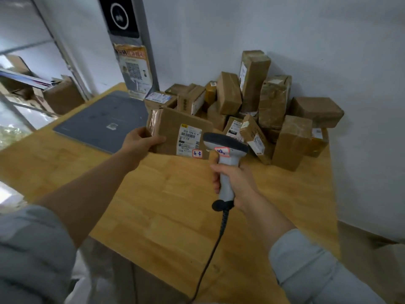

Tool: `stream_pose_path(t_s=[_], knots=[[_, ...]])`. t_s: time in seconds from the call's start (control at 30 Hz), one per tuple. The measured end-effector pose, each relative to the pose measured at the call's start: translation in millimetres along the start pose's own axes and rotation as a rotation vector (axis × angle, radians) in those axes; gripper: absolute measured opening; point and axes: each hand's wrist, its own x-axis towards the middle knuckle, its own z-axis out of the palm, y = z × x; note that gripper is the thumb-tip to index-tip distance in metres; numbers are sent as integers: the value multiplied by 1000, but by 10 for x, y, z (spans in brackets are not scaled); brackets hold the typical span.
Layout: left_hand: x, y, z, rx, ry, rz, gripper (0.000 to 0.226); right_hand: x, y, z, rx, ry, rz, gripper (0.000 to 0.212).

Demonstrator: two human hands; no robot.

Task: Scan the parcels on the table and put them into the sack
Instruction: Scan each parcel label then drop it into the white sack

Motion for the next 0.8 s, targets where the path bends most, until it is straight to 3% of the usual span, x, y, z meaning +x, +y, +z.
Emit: stream_pose_path(t_s=[0.1,0.3,0.6,0.8], knots=[[-8,-2,-205,-2,103,33,55,-81,-53,163,-48,-43,3,14],[-45,-28,-424,12,222,69,50,-149,-125,359,-61,-69,-20,22],[-43,-107,-583,-2,278,48,42,-128,-158,463,-90,-98,-44,22],[-26,-125,-633,-43,279,39,50,-78,-134,497,-104,-120,-41,17]])
